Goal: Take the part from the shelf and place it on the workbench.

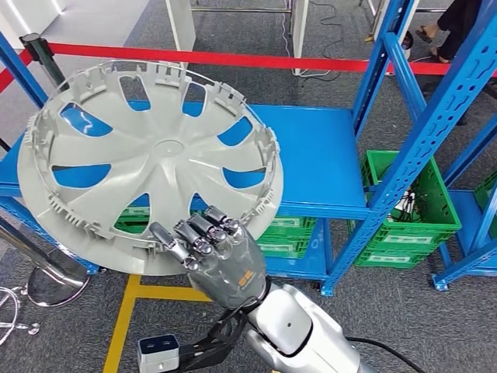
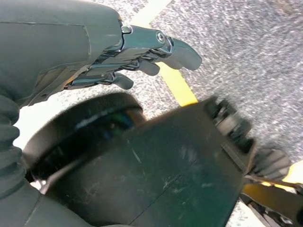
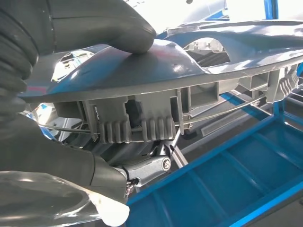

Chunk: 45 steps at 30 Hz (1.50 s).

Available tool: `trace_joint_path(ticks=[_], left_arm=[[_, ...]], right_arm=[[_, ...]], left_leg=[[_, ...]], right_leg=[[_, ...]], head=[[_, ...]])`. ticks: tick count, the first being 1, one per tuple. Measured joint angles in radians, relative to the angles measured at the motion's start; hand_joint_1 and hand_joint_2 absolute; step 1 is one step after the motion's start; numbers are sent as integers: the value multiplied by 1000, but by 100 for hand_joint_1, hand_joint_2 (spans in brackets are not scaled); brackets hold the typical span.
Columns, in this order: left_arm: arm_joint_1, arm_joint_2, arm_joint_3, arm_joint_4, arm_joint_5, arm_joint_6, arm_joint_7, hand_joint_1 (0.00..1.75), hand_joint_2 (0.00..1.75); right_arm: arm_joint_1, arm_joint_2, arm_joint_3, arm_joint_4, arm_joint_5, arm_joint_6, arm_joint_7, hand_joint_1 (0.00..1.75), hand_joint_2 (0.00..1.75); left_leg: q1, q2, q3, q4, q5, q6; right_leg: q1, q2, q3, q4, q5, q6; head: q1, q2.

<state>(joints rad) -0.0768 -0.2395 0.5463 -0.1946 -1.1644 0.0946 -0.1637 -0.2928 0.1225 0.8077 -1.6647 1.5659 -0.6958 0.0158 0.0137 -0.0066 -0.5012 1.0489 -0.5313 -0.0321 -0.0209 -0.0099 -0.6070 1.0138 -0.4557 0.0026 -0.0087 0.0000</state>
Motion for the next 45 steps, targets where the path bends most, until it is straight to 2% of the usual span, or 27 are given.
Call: trace_joint_path(ticks=[2, 4, 5, 7, 9, 10, 12, 14, 16, 18, 20, 22, 24, 25, 26, 27, 29, 31, 33, 35, 36, 37, 39, 40, 41, 43, 45], left_arm=[[0, 1, 1, 0, 6, 2, 26, 0, 175], [1, 2, 2, 0, 13, 2, 51, 0, 175], [1, 3, 3, 0, 17, 0, 59, 0, 175], [1, 5, 6, 0, 31, -4, 72, 0, 175], [3, 8, 15, 0, 52, -9, 73, 0, 175], [6, 9, 22, 0, 61, -11, 68, 0, 175], [12, 13, 36, 0, 78, -13, 53, 0, 175], [16, 16, 48, 0, 89, -14, 41, 0, 175], [17, 17, 57, 0, 99, -13, 38, 0, 175], [19, 20, 68, 0, 106, -12, 38, 0, 175], [20, 27, 78, 0, 111, -11, 39, 0, 175], [19, 33, 83, 0, 114, -13, 40, 0, 175], [17, 37, 87, 0, 116, -14, 40, 0, 175], [16, 38, 90, 0, 117, -14, 40, 0, 175], [16, 39, 93, 0, 117, -14, 41, 0, 175], [16, 40, 95, 0, 117, -14, 42, 0, 175], [20, 42, 98, 0, 116, -16, 44, 0, 175], [24, 44, 99, 0, 114, -17, 44, 0, 175], [30, 46, 99, 0, 109, -18, 41, 0, 175], [33, 47, 99, 0, 105, -19, 36, 0, 175], [34, 47, 100, 0, 104, -20, 33, 0, 175], [33, 47, 100, 1, 103, -22, 29, 0, 175], [31, 47, 99, 1, 103, -25, 22, 0, 175], [30, 47, 99, 1, 102, -26, 20, 0, 175], [29, 47, 99, 1, 103, -26, 19, 0, 175], [26, 46, 100, 1, 103, -26, 19, 0, 175], [22, 44, 100, 1, 103, -26, 18, 0, 175]], right_arm=[[-4, 0, 1, -3, 1, 0, -4, 175, 175], [-4, 0, 1, -7, 1, 0, -11, 175, 175], [-5, 0, 2, -8, 1, 0, -14, 175, 175], [-5, 0, 4, -12, 2, 0, -19, 175, 175], [-4, 0, 7, -15, 2, 0, -22, 175, 175], [-4, 0, 9, -15, 2, 0, -22, 175, 175], [-3, 0, 11, -16, 2, 0, -20, 175, 175], [-4, 0, 12, -17, 1, 0, -18, 175, 175], [-4, 0, 12, -22, 1, 0, -17, 175, 175], [-4, 1, 12, -27, 0, 0, -17, 175, 175], [-4, 1, 12, -28, 1, 0, -17, 175, 175], [-5, 1, 12, -30, 1, 0, -17, 175, 175], [-4, 2, 12, -31, 1, 0, -17, 175, 175], [-3, 2, 12, -31, 1, 1, -17, 175, 175], [-3, 2, 12, -31, 1, 1, -17, 175, 175], [-3, 2, 12, -31, 1, 1, -17, 175, 175], [-3, 2, 12, -32, 1, 1, -18, 175, 175], [-3, 2, 12, -33, 1, 1, -18, 175, 175], [-3, 2, 12, -35, 1, 0, -18, 175, 175], [-3, 2, 12, -35, 1, 0, -19, 175, 175], [-3, 2, 12, -35, 1, 0, -19, 175, 175], [-2, 2, 12, -35, 1, 0, -20, 175, 175], [-2, 2, 12, -35, 1, 0, -22, 175, 175], [-2, 2, 12, -35, 1, 0, -22, 175, 175], [-1, 2, 12, -35, 1, 0, -22, 175, 175], [0, 2, 12, -35, 1, 0, -21, 175, 175], [-1, 3, 11, -36, 0, 0, -20, 175, 175]], left_leg=[[-5, -3, 23, -55, -2, 7], [-7, -1, 10, -60, 10, 24], [-7, 1, 2, -61, 18, 34], [-6, 4, -18, -65, 38, 53], [-10, 5, -43, -64, 58, 60], [-13, 5, -56, -63, 68, 62], [-19, 5, -81, -61, 86, 63], [-24, 3, -100, -58, 102, 61], [-29, 3, -112, -54, 117, 54], [-29, 4, -119, -54, 135, 45], [-27, 4, -128, -50, 135, 34], [-23, 3, -148, 10, 65, 22], [-18, 3, -172, 138, -37, 10], [-15, 3, -177, 197, -65, 5], [-12, 3, -170, 232, -68, 2], [-9, 3, -149, 233, -50, -1], [-3, 3, -66, 138, 2, -4], [-2, 2, 26, -4, 1, 2], [-7, 1, 56, -72, -19, 15], [-9, 2, 37, -77, -6, 32], [-8, 4, 26, -78, 6, 41], [-7, 6, 12, -79, 20, 49], [-9, 8, -19, -79, 45, 58], [-11, 9, -35, -78, 58, 60], [-13, 9, -52, -77, 70, 61], [-20, 9, -83, -74, 93, 61], [-25, 8, -105, -70, 113, 59]], right_leg=[[1, -1, -10, 2, 13, 14], [-1, -1, -17, 0, 24, 29], [-2, 0, -26, 7, 14, 34], [-3, 4, -57, 76, -59, 40], [0, 6, -94, 210, -148, 41], [1, 6, -103, 266, -167, 40], [4, 6, -75, 281, -141, 33], [11, 7, 20, 161, -92, 17], [17, 7, 119, 16, -89, 5], [21, 8, 152, -42, -96, 3], [17, 5, 135, -47, -80, -7], [12, -2, 112, -50, -57, -21], [13, -5, 85, -47, -33, -27], [13, -7, 68, -45, -22, -26], [13, -8, 51, -41, -11, -25], [12, -8, 33, -36, -2, -22], [11, -8, 0, -22, 14, -15], [13, -7, -24, -8, 29, -4], [14, -8, -39, -4, 49, 7], [12, -7, -50, -5, 59, 18], [11, -4, -60, 8, 38, 23], [10, 0, -73, 40, -1, 27], [10, 5, -106, 162, -106, 31], [10, 6, -116, 228, -138, 32], [10, 6, -117, 276, -146, 32], [12, 6, -67, 268, -102, 24], [18, 7, 47, 132, -67, 6]], head=[[0, 0], [0, 0], [1, 0], [5, 0], [10, 0], [11, 0], [11, 0], [11, 0], [10, 0], [10, 0], [11, 0], [7, 0], [3, 0], [2, 0], [2, 0], [2, 0], [2, 0], [2, 0], [2, 0], [3, 0], [4, 0], [6, 0], [10, 0], [11, 0], [11, 0], [12, 0], [11, 0]])
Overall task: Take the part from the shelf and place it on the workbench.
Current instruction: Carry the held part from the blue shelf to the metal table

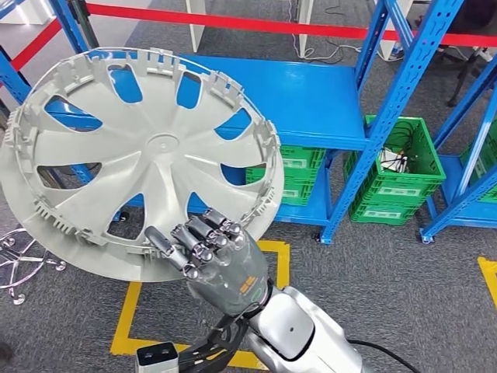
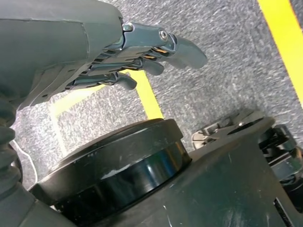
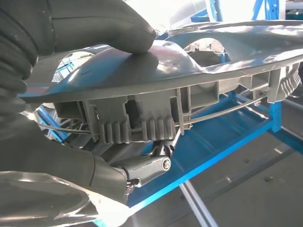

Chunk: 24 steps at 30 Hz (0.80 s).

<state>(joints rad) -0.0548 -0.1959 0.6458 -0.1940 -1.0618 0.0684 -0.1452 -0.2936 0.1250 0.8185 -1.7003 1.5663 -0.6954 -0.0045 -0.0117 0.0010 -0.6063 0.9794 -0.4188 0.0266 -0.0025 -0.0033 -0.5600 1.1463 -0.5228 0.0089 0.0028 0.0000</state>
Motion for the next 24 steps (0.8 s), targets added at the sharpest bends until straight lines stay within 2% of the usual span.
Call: trace_joint_path(ticks=[1, 2, 3, 4, 5, 6, 7, 8, 9, 10, 11, 12, 13, 14, 15, 16, 17, 18, 20, 21, 22, 24], left_arm=[[-1, -3, 0, 0, -1, 0, 0, 0, 175], [-3, -5, 0, 0, -3, 1, 1, 0, 175], [-3, -7, 0, 0, -5, 1, 1, 0, 175], [-3, -8, 0, 0, -7, 1, 2, 0, 175], [-4, -7, 0, 0, -9, 1, 2, 0, 175], [-4, -7, 0, 0, -10, 1, 3, 0, 175], [-6, -6, 0, 0, -11, 1, 3, 0, 175], [-8, -5, 0, 0, -12, 1, 3, 0, 175], [-10, -4, 0, 0, -12, 1, 3, 0, 175], [-12, -3, 0, 0, -13, 1, 4, 0, 175], [-13, -3, 0, 0, -14, 1, 4, 0, 175], [-14, -3, 0, 0, -15, 1, 4, 0, 175], [-13, -3, -1, 0, -17, 1, 6, 0, 175], [-12, -3, -2, 0, -21, 0, 8, 0, 175], [-11, -3, -3, 0, -25, -1, 11, 0, 175], [-9, -3, -6, 1, -30, -2, 14, 0, 175], [-7, -3, -9, 2, -35, -4, 18, 0, 175], [-6, -3, -13, 3, -40, -7, 21, 0, 175], [-5, -2, -20, 4, -48, -10, 25, 0, 175], [-6, -2, -25, 4, -52, -12, 27, 0, 175], [-8, -2, -28, 4, -55, -14, 30, 0, 175], [-13, -1, -35, 4, -62, -20, 36, 0, 175]], right_arm=[[-1, 0, 0, -2, 0, 0, 0, 175, 175], [-1, 1, 0, -4, 0, 0, 0, 175, 175], [0, 1, -1, -6, 0, 0, -2, 175, 175], [1, 2, -2, -8, 0, 0, -3, 175, 175], [2, 2, -4, -9, 0, 0, -6, 175, 175], [4, 2, -7, -10, 0, 0, -8, 175, 175], [5, 2, -9, -12, 0, 0, -10, 175, 175], [5, 2, -10, -13, 0, 0, -11, 175, 175], [6, 2, -11, -13, 0, 0, -11, 175, 175], [8, 2, -12, -14, 0, 0, -12, 175, 175], [10, 2, -13, -14, 0, 0, -12, 175, 175], [12, 2, -15, -14, 0, 0, -12, 175, 175], [15, 2, -16, -15, 0, 0, -13, 175, 175], [17, 2, -18, -16, 0, 0, -14, 175, 175], [18, 2, -20, -18, 0, 0, -18, 175, 175], [20, 2, -24, -22, 0, 0, -23, 175, 175], [22, 2, -28, -27, 0, 0, -29, 175, 175], [24, 2, -34, -31, 0, 0, -36, 175, 175], [30, 2, -45, -38, 0, 0, -48, 175, 175], [32, 2, -51, -42, 0, 0, -54, 175, 175], [35, 2, -57, -47, 0, 0, -60, 175, 175], [42, 2, -70, -54, 0, 0, -72, 175, 175]], left_leg=[[-2, 0, -7, 2, 8, -3], [-2, 0, -11, 3, 17, -7], [-2, 1, -16, 4, 27, -12], [-1, 2, -20, 2, 37, -17], [0, 0, -25, 3, 38, -22], [0, -1, -32, 13, 23, -27], [1, -3, -42, 41, -11, -33], [4, -4, -55, 91, -62, -39], [6, -4, -69, 158, -114, -45], [9, -4, -79, 227, -153, -50], [12, -4, -81, 279, -169, -54], [15, -4, -71, 300, -164, -58], [19, -4, -43, 281, -141, -61], [24, -3, -2, 228, -112, -65], [27, -4, 43, 161, -96, -69], [27, -6, 81, 95, -90, -69], [27, -8, 105, 49, -93, -67], [24, -10, 112, 27, -102, -64], [24, -11, 102, 17, -98, -49], [24, -9, 94, 16, -92, -40], [25, -7, 86, 15, -85, -29], [22, -4, 69, 15, -70, -10]], right_leg=[[3, 0, 58, -81, -7, -7], [7, 0, 100, -143, -20, -12], [10, 0, 123, -181, -31, -13], [11, 1, 122, -197, -31, -14], [9, -1, 116, -200, -22, -17], [7, -4, 107, -202, -12, -22], [4, -7, 96, -204, 1, -28], [1, -9, 86, -203, 13, -33], [1, -10, 71, -200, 23, -36], [1, -12, 55, -195, 33, -35], [1, -13, 38, -190, 41, -34], [0, -13, 22, -183, 48, -32], [-1, -14, 6, -175, 54, -29], [-3, -13, -9, -167, 59, -25], [-4, -12, -23, -158, 63, -21], [-4, -12, -36, -149, 67, -15], [-2, -11, -47, -143, 73, -8], [-1, -12, -55, -139, 80, -1], [-1, -11, -69, -137, 91, 13], [-2, -10, -79, -130, 80, 18], [-3, -7, -92, -107, 54, 23], [-4, -3, -125, 0, -35, 29]], head=[[0, 0], [0, 0], [0, 0], [0, 0], [2, 0], [2, 0], [0, 0], [-2, 0], [-4, 0], [-6, 0], [-6, 0], [-6, 0], [-6, 0], [-6, 0], [-7, 0], [-8, 0], [-9, 0], [-10, 0], [-10, 0], [-9, 0], [-7, 0], [-2, 0]])
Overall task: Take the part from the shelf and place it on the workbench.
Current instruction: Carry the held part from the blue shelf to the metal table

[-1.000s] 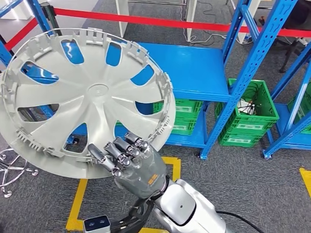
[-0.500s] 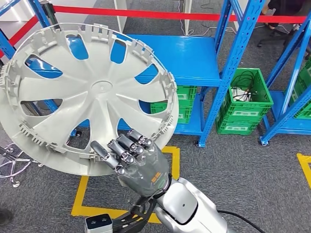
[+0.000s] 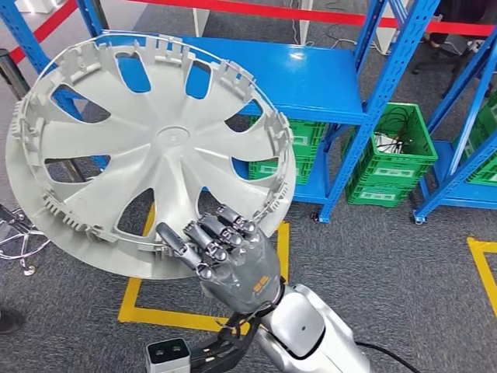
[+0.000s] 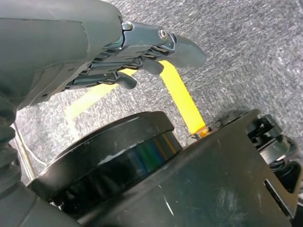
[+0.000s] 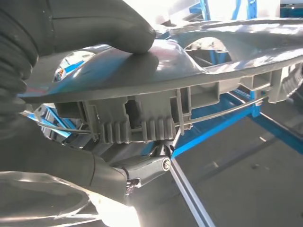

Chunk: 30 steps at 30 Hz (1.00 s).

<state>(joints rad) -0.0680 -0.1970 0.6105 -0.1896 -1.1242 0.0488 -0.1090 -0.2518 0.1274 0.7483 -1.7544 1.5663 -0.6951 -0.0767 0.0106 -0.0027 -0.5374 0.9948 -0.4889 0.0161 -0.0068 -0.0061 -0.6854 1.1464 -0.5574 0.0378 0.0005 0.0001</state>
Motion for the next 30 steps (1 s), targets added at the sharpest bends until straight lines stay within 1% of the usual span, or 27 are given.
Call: trace_joint_path(ticks=[1, 2, 3, 4, 5, 6, 8, 9, 10, 11, 12, 13, 15, 16, 17, 18, 19, 20, 21, 22, 23, 24, 25, 27, 28, 29, 30], left_arm=[[-2, 0, -4, 0, -3, -2, 2, 0, 175], [-4, 0, -8, 0, -6, -5, 4, 0, 175], [-6, 0, -12, 0, -8, -8, 5, 0, 175], [-8, 0, -15, 0, -10, -11, 6, 0, 175], [-10, 0, -17, 0, -11, -14, 7, 0, 175], [-11, -2, -19, 0, -13, -17, 7, 0, 175], [-15, -5, -23, 0, -17, -20, 9, 0, 175], [-16, -7, -26, 0, -18, -21, 10, 0, 175], [-17, -7, -28, 0, -19, -22, 12, 0, 175], [-18, -6, -31, 0, -19, -22, 14, 0, 175], [-18, -6, -35, 0, -20, -23, 16, 0, 175], [-20, -5, -37, 0, -20, -23, 18, 0, 175], [-23, -3, -39, 0, -21, -25, 19, 0, 175], [-26, -2, -39, 0, -21, -26, 19, 0, 175], [-28, -1, -39, 0, -22, -27, 19, 0, 175], [-29, -1, -40, 0, -22, -28, 20, 0, 175], [-30, -1, -40, 0, -23, -28, 21, 0, 175], [-30, 0, -41, 0, -25, -28, 21, 0, 175], [-30, 0, -42, 0, -26, -28, 23, 0, 175], [-29, 0, -43, 0, -27, -28, 24, 0, 175], [-28, 1, -45, 0, -28, -28, 25, 0, 175], [-27, 1, -46, 0, -28, -29, 25, 0, 175], [-26, 1, -47, 0, -28, -30, 25, 0, 175], [-21, 1, -48, 1, -28, -32, 25, 0, 175], [-21, 1, -48, 1, -28, -33, 25, 0, 175], [-21, 0, -49, 1, -28, -34, 25, 0, 175], [-22, 0, -50, 1, -28, -34, 25, 0, 175]], right_arm=[[5, 0, -6, -2, 0, 0, -5, 175, 175], [10, 0, -11, -4, 0, 0, -9, 175, 175], [15, 0, -16, -6, 0, 0, -13, 175, 175], [20, 0, -22, -8, 0, 0, -17, 175, 175], [24, 0, -27, -11, 0, 0, -21, 175, 175], [26, 0, -33, -15, 0, 0, -25, 175, 175], [29, 2, -42, -24, 0, 0, -34, 175, 175], [30, 4, -46, -29, 0, 0, -38, 175, 175], [31, 5, -50, -33, 0, 0, -42, 175, 175], [32, 6, -54, -36, 0, 0, -46, 175, 175], [34, 6, -57, -39, 0, 0, -49, 175, 175], [35, 7, -61, -41, 0, 0, -52, 175, 175], [38, 10, -65, -43, 0, 0, -56, 175, 175], [41, 11, -66, -44, 0, 0, -57, 175, 175], [43, 12, -68, -44, 0, 0, -58, 175, 175], [45, 12, -69, -44, 0, 0, -59, 175, 175], [45, 12, -71, -45, 0, 0, -60, 175, 175], [46, 12, -73, -45, 0, 0, -60, 175, 175], [46, 13, -74, -45, 0, 0, -60, 175, 175], [46, 14, -75, -46, 0, 0, -60, 175, 175], [47, 16, -76, -48, 0, 0, -60, 175, 175], [47, 18, -77, -50, 0, 0, -61, 175, 175], [48, 19, -78, -52, 0, 0, -62, 175, 175], [48, 20, -80, -53, 0, 0, -65, 175, 175], [48, 20, -80, -53, 0, 0, -67, 175, 175], [48, 20, -81, -53, 0, 0, -69, 175, 175], [49, 20, -82, -54, 0, 0, -71, 175, 175]], left_leg=[[-3, 1, -8, 1, 6, 5], [-7, 1, -17, 3, 13, 9], [-11, 2, -25, 5, 18, 11], [-15, 1, -33, 7, 24, 13], [-20, 1, -40, 9, 29, 15], [-23, 0, -47, 11, 34, 15], [-27, 0, -59, 13, 47, 11], [-25, 1, -65, 13, 56, 5], [-23, 2, -70, 11, 66, -2], [-21, 1, -75, 9, 75, -8], [-21, 1, -81, 9, 71, -15], [-21, 0, -87, 22, 49, -21], [-16, -1, -109, 110, -39, -34], [-13, 0, -121, 179, -87, -40], [-9, 0, -129, 243, -118, -45], [-6, 0, -127, 288, -124, -50], [-3, 0, -112, 301, -106, -55], [0, 0, -83, 279, -75, -59], [4, 0, -40, 227, -47, -64], [5, -1, 7, 158, -40, -67], [5, -2, 49, 89, -48, -63], [3, -3, 76, 38, -62, -56], [0, -4, 86, 10, -73, -45], [-2, -1, 69, 2, -56, -23], [-1, 2, 56, 2, -43, -13], [0, 5, 40, 1, -28, -4], [1, 7, 24, 1, -14, 2]], right_leg=[[0, 1, -15, 69, -39, 0], [1, 2, -23, 124, -59, -1], [2, 2, -19, 152, -59, -5], [4, 2, 3, 140, -38, -11], [8, 3, 42, 92, -9, -22], [14, 4, 89, 22, 12, -37], [25, 5, 174, -109, 25, -61], [29, 6, 192, -144, 23, -67], [31, 7, 197, -159, 28, -67], [31, 7, 194, -167, 38, -67], [28, 6, 188, -174, 50, -67], [24, 4, 182, -181, 61, -69], [17, -1, 162, -187, 79, -71], [16, -3, 149, -184, 87, -71], [16, -5, 134, -179, 95, -69], [14, -7, 117, -172, 103, -66], [11, -7, 99, -163, 111, -63], [9, -8, 80, -152, 118, -59], [6, -7, 61, -141, 126, -55], [5, -6, 44, -131, 132, -50], [5, -5, 32, -123, 141, -45], [6, -4, 23, -120, 151, -39], [6, -4, 18, -121, 163, -33], [4, -4, 8, -128, 177, -22], [3, -3, 0, -121, 160, -16], [2, -1, -12, -96, 120, -10], [0, 1, -25, -49, 62, -7]], head=[[2, 0], [2, 0], [3, 0], [3, 0], [4, 0], [4, 0], [3, 0], [2, 0], [3, 0], [4, 0], [5, 0], [4, 0], [0, 0], [-1, 0], [-2, 0], [-2, 0], [-2, 0], [-2, 0], [-2, 0], [-3, 0], [-3, 0], [-3, 0], [-3, 0], [-3, 0], [-2, 0], [-1, 0], [1, 0]])
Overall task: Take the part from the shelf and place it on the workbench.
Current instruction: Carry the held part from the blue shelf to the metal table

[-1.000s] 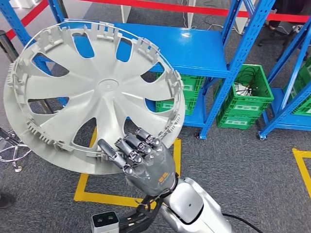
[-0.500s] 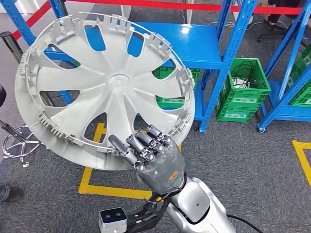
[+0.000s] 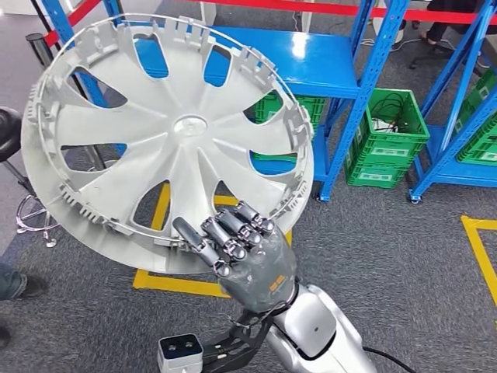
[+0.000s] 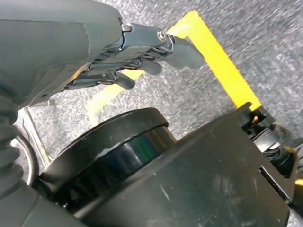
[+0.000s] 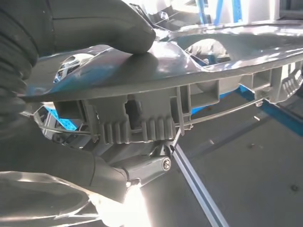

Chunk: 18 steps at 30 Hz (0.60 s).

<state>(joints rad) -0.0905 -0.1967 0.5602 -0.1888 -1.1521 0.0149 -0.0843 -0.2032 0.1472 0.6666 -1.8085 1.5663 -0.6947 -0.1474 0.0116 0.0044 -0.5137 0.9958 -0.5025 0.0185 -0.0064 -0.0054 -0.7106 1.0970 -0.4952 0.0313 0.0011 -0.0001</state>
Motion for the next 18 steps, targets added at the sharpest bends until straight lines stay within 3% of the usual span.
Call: trace_joint_path(ticks=[2, 3, 5, 6, 7, 9, 10, 12, 13, 15, 17, 18], left_arm=[[-3, 0, -3, 0, 0, 0, 0, 0, 175], [-4, 0, -5, 0, 0, 0, 1, 0, 175], [-7, 0, -9, 0, 0, 0, 3, 0, 175], [-9, 0, -11, 0, 0, 0, 5, 0, 175], [-12, -1, -13, 0, 0, 0, 6, 0, 175], [-16, -2, -15, 0, -1, 1, 9, 0, 175], [-17, -2, -15, 0, -1, 2, 10, 0, 175], [-18, -2, -16, 0, -3, 3, 12, 0, 175], [-18, -2, -16, 0, -3, 3, 12, 0, 175], [-18, -1, -16, 0, -3, 3, 12, 0, 175], [-21, 0, -16, 0, -3, 3, 12, 0, 175], [-23, 0, -16, 0, -3, 3, 12, 0, 175]], right_arm=[[1, 0, 0, -1, 0, 0, -2, 175, 175], [1, 0, -1, -2, 0, 0, -3, 175, 175], [2, 0, -3, -2, 0, 0, -4, 175, 175], [2, 0, -4, -2, 0, 0, -4, 175, 175], [2, 0, -6, -2, 0, 0, -4, 175, 175], [1, 2, -7, -5, 0, 0, -4, 175, 175], [0, 4, -7, -6, 0, 0, -5, 175, 175], [0, 5, -7, -7, 0, 0, -6, 175, 175], [0, 5, -8, -7, 0, 1, -6, 175, 175], [0, 6, -8, -7, 0, 1, -6, 175, 175], [0, 8, -9, -7, 0, 1, -6, 175, 175], [1, 8, -9, -7, 0, 2, -6, 175, 175]], left_leg=[[-1, 1, -36, 1, 29, 5], [-1, 2, -55, 2, 44, 5], [-2, 3, -91, 4, 73, 2], [-2, 3, -107, 5, 86, -1], [-2, 3, -120, 6, 98, -5], [-4, 1, -134, 7, 118, -15], [-3, 1, -137, 5, 128, -21], [0, 1, -140, 1, 145, -34], [2, 0, -145, 6, 135, -40], [4, -1, -162, 71, 61, -48], [3, -2, -189, 202, -31, -54], [3, -2, -195, 259, -50, -55]], right_leg=[[-1, 2, -20, 132, -96, 5], [-1, 2, -20, 188, -107, 6], [-1, 2, 19, 214, -58, 5], [-1, 2, 65, 174, -28, 1], [0, 2, 129, 103, -19, -3], [3, 2, 250, -65, -54, -12], [6, 3, 281, -118, -74, -16], [8, 2, 280, -144, -75, -26], [7, 0, 273, -145, -66, -34], [5, -4, 256, -146, -46, -49], [8, -6, 239, -143, -27, -55], [10, -6, 229, -140, -18, -56]], head=[[5, 0], [6, 0], [8, 0], [8, 0], [9, 0], [9, 0], [10, 0], [10, 0], [11, 0], [5, 0], [1, 0], [0, 0]])
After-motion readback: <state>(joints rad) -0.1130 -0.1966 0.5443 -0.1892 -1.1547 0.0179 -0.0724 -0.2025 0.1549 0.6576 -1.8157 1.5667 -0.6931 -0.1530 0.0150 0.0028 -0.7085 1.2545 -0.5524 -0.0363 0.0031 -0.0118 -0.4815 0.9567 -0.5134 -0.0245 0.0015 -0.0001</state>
